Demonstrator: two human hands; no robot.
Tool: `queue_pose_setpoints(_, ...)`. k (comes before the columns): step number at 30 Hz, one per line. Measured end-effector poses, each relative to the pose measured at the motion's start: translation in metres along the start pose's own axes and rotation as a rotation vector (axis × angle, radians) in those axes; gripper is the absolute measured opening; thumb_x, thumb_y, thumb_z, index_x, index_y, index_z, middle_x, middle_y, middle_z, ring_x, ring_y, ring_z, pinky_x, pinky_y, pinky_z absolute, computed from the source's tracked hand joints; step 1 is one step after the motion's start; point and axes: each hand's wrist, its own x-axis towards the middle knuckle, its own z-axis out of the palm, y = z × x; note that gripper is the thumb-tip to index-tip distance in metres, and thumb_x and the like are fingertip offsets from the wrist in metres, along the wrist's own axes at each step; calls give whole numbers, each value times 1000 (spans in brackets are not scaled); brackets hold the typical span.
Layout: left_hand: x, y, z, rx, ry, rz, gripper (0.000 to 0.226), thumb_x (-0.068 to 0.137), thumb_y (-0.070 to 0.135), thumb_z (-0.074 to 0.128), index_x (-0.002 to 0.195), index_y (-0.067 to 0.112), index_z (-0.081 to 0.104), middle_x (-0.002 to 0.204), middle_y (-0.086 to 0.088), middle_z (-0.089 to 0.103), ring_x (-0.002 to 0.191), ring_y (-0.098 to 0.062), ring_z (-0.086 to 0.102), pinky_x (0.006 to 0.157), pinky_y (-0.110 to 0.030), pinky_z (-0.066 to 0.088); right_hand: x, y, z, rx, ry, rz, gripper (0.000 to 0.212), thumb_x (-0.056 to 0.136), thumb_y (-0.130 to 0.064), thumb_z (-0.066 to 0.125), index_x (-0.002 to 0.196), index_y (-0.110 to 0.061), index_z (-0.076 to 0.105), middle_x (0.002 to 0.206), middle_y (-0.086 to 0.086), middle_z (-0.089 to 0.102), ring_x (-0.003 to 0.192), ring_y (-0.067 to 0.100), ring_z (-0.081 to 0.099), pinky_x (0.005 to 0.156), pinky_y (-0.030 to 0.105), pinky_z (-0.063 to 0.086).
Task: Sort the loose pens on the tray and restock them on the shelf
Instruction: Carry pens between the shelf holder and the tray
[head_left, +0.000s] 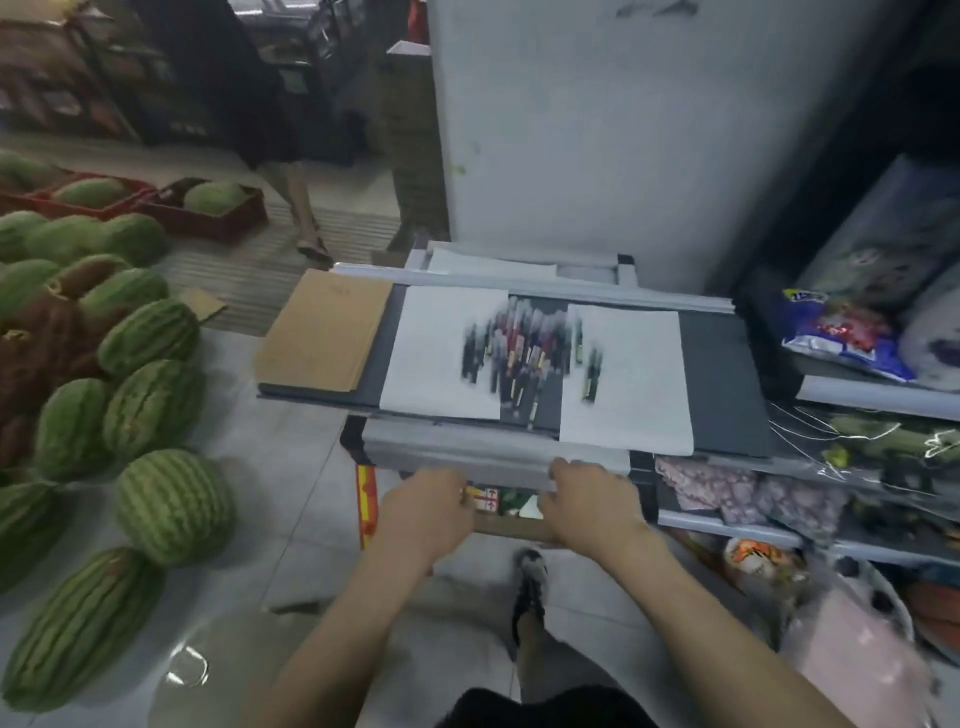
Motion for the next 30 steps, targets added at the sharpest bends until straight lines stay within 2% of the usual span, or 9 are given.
queue_pose_setpoints(4,63,15,-26,1,-31,0,31,103,36,47,123,17,62,117,-6,68,105,-28,66,86,-37,55,56,13,-20,93,-31,55,33,102,-40,43,119,-15,57,114,6,64,104,28,62,78,37,47)
queue_pose_setpoints(8,122,20,-41,-7,-43,-29,29,102,34,49,118,14,63,105,-5,69,88,-24,66,82,-41,59,110,19,-34,223,-36,124,29,102,-42,46,100,-13,52,98,6,61,83,26,54,69,35,45)
queue_pose_setpoints(13,171,17,-58,-3,-61,-94,34,103,36,47,127,16,60,113,-5,66,98,-25,65,84,-39,55,160,18,-38,358,-59,226,39,99,-49,49,99,-10,55,93,6,64,84,26,63,75,39,58)
queue_pose_setpoints(16,196,10,-63,-31,-81,-118,38,104,38,47,134,17,57,118,-5,67,99,-24,65,87,-39,57,180,14,-36,353,-61,283,48,99,-56,50,103,-8,54,88,4,57,79,24,59,68,34,53)
queue_pose_setpoints(19,222,2,-66,-57,-95,-115,41,104,38,49,135,13,55,115,-7,67,95,-22,63,83,-37,56,195,8,-32,333,-73,345,57,95,-66,52,101,-9,56,87,4,60,80,24,62,68,33,54)
queue_pose_setpoints(21,237,-2,-67,-70,-93,-103,40,103,40,53,129,9,54,105,-5,63,90,-22,60,76,-36,53,203,1,-28,328,-87,399,62,92,-72,53,96,-10,59,89,5,65,82,24,66,68,33,55)
queue_pose_setpoints(24,260,-3,-67,-117,-71,-97,37,101,41,59,116,8,51,90,1,53,81,-19,54,65,-32,43,212,-10,-24,318,-77,494,76,86,-81,52,103,-8,66,93,6,69,85,25,69,71,35,60)
queue_pose_setpoints(28,289,-5,-58,-186,-104,-85,48,96,45,65,118,5,48,108,-8,60,87,-22,55,70,-33,44,219,-18,-17,304,-98,581,87,83,-83,53,121,-5,62,105,8,70,96,26,70,77,36,59)
queue_pose_setpoints(30,299,-6,-53,-237,-139,-110,55,95,49,66,121,4,47,108,-7,58,88,-24,56,70,-33,45,218,-19,-15,318,-109,617,90,85,-81,52,129,-4,56,114,10,69,104,29,68,80,37,56)
